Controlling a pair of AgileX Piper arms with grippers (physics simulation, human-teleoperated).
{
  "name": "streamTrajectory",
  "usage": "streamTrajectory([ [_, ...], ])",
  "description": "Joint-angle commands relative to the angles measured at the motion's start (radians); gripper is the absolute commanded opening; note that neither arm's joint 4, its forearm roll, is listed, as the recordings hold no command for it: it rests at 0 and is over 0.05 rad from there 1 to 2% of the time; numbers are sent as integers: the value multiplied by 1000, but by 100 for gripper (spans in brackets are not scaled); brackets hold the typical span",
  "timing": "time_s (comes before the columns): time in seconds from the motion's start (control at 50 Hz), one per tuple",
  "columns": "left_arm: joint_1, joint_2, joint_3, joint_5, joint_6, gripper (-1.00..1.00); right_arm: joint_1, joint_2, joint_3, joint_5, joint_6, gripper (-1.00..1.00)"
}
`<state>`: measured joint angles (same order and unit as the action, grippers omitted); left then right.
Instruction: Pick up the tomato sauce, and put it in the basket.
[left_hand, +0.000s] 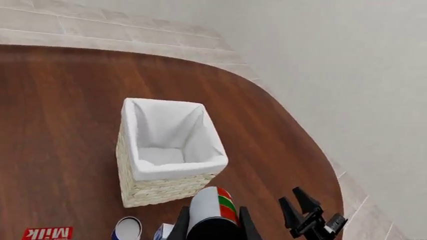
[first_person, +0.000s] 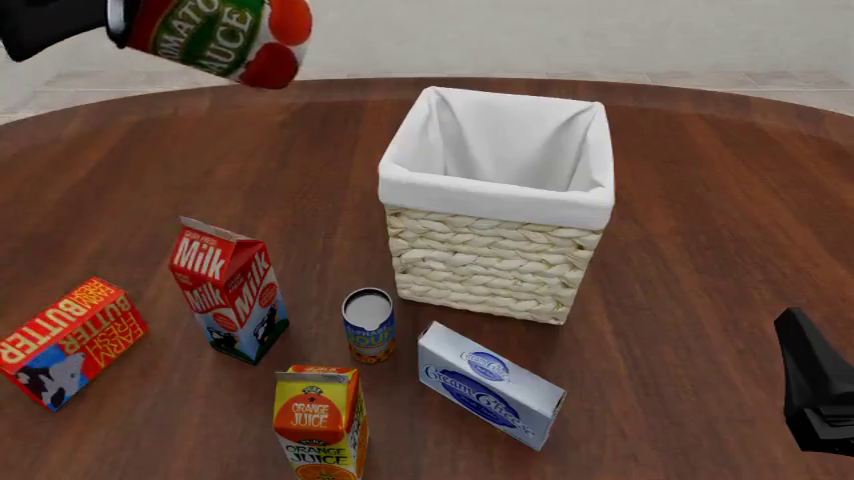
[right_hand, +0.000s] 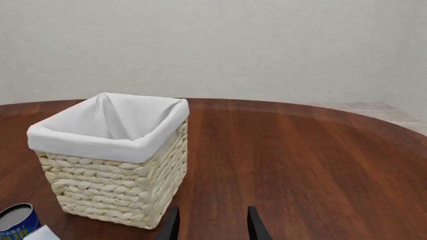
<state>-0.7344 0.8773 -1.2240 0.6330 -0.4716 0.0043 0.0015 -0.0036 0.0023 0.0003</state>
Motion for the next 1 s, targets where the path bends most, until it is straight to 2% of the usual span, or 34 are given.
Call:
streamTrajectory([
  [0.02, -15, 48, -47, -23, 34, -100, -4, 1, 0, 0, -2, 100],
  [0.7, -36, 233, -96, -151, 91, -100, -4, 1, 0, 0, -2, 100],
  [0.74, -44, 248, -100, -161, 117, -100, -4, 1, 0, 0, -2, 100],
  [1.0, -41, 325, -123, -203, 121, -100, -4, 1, 0, 0, -2, 100],
])
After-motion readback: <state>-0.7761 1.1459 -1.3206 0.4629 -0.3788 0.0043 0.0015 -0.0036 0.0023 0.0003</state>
